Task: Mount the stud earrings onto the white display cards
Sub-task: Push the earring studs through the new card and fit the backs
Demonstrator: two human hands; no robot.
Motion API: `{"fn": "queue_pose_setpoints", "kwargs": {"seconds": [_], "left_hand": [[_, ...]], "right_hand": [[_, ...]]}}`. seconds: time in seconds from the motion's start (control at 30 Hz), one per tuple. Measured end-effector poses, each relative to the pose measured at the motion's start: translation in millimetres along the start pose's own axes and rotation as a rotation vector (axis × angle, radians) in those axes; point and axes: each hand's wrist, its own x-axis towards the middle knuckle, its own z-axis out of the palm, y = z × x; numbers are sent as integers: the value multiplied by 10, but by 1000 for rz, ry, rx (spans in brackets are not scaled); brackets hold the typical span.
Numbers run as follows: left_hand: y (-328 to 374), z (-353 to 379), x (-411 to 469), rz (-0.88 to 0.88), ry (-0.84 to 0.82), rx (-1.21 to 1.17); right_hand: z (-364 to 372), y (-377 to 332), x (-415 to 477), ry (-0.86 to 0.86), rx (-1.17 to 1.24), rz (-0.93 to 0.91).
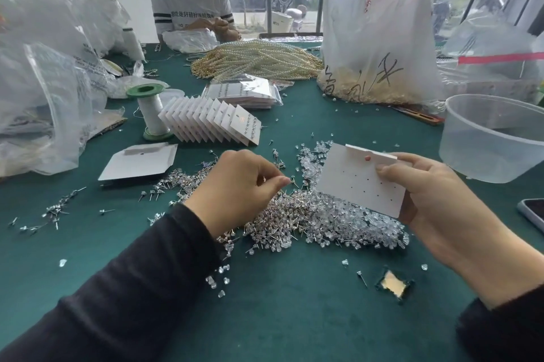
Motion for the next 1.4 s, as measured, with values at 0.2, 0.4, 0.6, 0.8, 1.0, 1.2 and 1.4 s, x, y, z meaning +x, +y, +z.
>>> {"fn": "queue_pose_setpoints", "kwargs": {"seconds": [0.2,0.4,0.6,0.8,1.0,1.2,1.4], "left_hand": [[167,48,-60,119,244,-251],[255,96,-124,177,320,-240],[259,56,-133,283,283,-89],[237,26,-138,352,275,-23],[240,31,-138,357,271,3],[229,11,-136,387,227,91],[234,-20,-144,454,159,255]], "right_hand": [[84,5,-68,-45,60,45],[154,-17,-181,-170,122,40],[175,-39,-199,-148,126,36],[177,-44,-195,-150,149,50],[182,-44,-205,-152,150,57],[175,-49,-197,-130,126,65],[166,-47,-185,-125,149,86]]}}
